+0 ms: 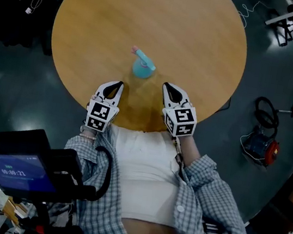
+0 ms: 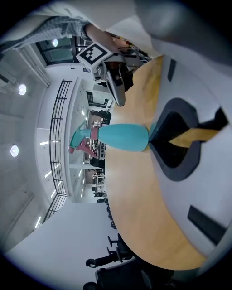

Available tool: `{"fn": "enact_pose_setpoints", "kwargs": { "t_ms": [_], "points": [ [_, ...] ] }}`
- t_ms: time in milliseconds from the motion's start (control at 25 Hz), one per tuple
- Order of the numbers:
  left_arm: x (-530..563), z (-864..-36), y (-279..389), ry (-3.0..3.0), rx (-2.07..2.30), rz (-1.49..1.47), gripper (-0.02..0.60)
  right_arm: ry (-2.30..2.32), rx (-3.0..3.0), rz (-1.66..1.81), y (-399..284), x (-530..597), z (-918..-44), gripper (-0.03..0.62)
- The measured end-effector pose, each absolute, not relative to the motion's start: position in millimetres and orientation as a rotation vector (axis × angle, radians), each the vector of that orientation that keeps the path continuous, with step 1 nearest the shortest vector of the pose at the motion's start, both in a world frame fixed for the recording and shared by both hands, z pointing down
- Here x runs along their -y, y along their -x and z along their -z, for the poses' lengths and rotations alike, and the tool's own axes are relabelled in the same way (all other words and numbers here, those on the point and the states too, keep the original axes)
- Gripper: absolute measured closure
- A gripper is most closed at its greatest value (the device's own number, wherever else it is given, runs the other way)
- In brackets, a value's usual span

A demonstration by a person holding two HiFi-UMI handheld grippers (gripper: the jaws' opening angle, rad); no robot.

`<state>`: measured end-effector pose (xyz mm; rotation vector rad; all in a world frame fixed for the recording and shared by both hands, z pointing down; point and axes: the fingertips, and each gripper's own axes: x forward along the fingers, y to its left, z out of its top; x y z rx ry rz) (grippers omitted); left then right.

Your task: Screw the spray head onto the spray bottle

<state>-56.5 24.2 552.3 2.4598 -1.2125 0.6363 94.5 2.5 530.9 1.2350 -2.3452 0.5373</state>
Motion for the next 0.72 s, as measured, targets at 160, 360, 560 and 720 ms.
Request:
{"fn": "enact_pose_setpoints", "kwargs": {
  "t_ms": [160, 360, 560, 720],
  "points": [
    [-23.3, -553.5, 56.5, -2.459, 1.218, -0.634, 0.575, -1.222, 2.341, -0.534, -92.4, -4.3, -533.8, 0.6],
    [-21.2, -553.4, 56.5, -2.454, 1.226, -0.621, 0.575, -1.213, 2.342, -0.528, -90.2, -4.3, -534.7, 0.6],
    [-18.8, -547.7, 57.7, -2.45, 1.24, -0.597, 0.575, -1.223, 2.339, -0.528, -90.7, -3.5, -535.7, 0.6],
    [-20.0, -551.7, 58.6, -2.449, 1.234, -0.605, 0.575, -1.22, 2.341, -0.531, -90.5, -3.4, -535.8, 0.6]
  ]
}}
